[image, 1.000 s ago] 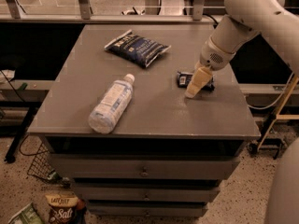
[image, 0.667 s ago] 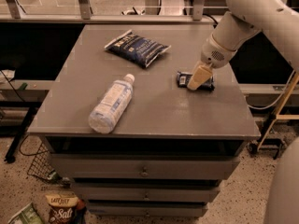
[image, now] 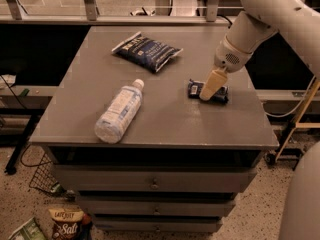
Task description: Pick rxbar blueberry
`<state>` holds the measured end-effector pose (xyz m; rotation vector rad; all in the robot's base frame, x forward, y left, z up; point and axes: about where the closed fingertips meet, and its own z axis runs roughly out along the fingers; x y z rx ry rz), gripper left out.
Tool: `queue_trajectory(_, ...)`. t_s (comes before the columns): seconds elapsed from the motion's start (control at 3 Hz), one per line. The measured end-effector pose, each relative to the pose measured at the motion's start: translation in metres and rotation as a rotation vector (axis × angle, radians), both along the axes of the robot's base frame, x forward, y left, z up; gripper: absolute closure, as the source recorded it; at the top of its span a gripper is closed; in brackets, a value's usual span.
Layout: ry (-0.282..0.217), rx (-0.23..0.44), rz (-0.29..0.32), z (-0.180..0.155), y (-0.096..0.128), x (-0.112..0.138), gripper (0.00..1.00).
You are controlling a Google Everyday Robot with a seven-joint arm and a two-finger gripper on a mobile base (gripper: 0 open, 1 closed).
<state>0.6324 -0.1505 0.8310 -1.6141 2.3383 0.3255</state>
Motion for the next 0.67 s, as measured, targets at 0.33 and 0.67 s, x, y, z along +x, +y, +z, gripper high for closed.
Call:
queue_trajectory(0.33,-0.112,0.041,0.039,0.048,0.001,-0.004,1.0)
queue_trajectory(0.67,-0.233,0.081,0.065,0.099,-0.001,-0.01,1.0)
